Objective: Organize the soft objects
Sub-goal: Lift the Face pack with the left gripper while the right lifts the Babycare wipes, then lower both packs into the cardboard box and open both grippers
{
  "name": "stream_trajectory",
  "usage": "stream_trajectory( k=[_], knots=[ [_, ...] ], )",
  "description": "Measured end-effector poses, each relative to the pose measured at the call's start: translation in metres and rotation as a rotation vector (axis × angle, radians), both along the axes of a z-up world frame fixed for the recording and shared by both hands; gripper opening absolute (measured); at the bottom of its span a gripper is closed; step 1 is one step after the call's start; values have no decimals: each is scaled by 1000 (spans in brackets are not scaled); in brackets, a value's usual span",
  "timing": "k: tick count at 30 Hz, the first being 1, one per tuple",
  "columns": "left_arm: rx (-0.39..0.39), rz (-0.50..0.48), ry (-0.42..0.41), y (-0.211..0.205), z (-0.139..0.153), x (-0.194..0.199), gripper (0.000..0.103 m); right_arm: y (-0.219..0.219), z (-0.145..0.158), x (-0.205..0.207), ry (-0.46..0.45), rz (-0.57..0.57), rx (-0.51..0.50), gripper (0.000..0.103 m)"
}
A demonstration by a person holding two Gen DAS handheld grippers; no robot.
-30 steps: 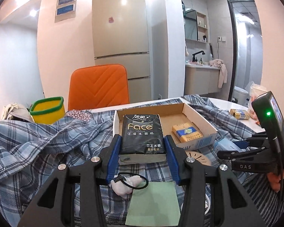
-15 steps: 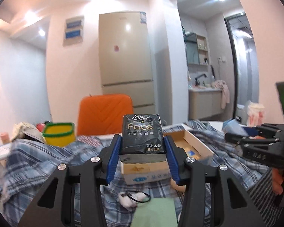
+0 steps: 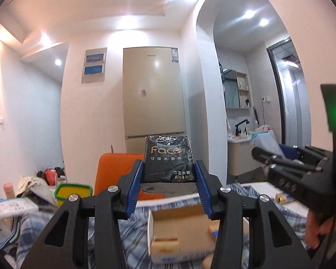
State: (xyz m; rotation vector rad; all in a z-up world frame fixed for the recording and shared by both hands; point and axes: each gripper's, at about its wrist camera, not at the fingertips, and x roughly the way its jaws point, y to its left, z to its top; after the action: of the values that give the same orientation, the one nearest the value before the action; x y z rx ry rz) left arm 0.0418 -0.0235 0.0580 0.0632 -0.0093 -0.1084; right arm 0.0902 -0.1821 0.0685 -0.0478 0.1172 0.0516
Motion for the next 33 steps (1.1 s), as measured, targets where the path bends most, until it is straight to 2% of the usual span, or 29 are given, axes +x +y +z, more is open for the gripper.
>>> stream_trajectory(
  k=[4, 8, 10, 13, 15, 17, 24, 28, 33],
  knots=[
    [-2, 13, 2, -1, -10, 25, 45, 8, -13, 23, 4, -13, 27, 40],
    [9, 24, 64, 1, -41, 42, 45, 7, -45, 37, 60, -15, 21, 40],
    [27, 32, 120, 0, -55, 51, 45, 10, -64, 50, 129, -20, -15, 40],
    [39, 49, 180, -2, -60, 61, 45, 12, -80, 66, 242, 16, -10, 40],
    [31, 73, 220, 1, -61, 67, 45, 13, -83, 71, 263, 28, -15, 40],
    [32, 82, 296, 2, -67, 77, 45, 12, -86, 75, 290, 52, -10, 40],
    [19, 63, 514, 1, -88, 101, 45, 8, -94, 82, 350, 51, 5, 40],
    [50, 60, 662, -7, -106, 118, 45, 6, -102, 90, 398, 47, -2, 40],
    [45, 39, 705, -7, -112, 122, 45, -8, -106, 99, 447, 49, 64, 40]
  ],
)
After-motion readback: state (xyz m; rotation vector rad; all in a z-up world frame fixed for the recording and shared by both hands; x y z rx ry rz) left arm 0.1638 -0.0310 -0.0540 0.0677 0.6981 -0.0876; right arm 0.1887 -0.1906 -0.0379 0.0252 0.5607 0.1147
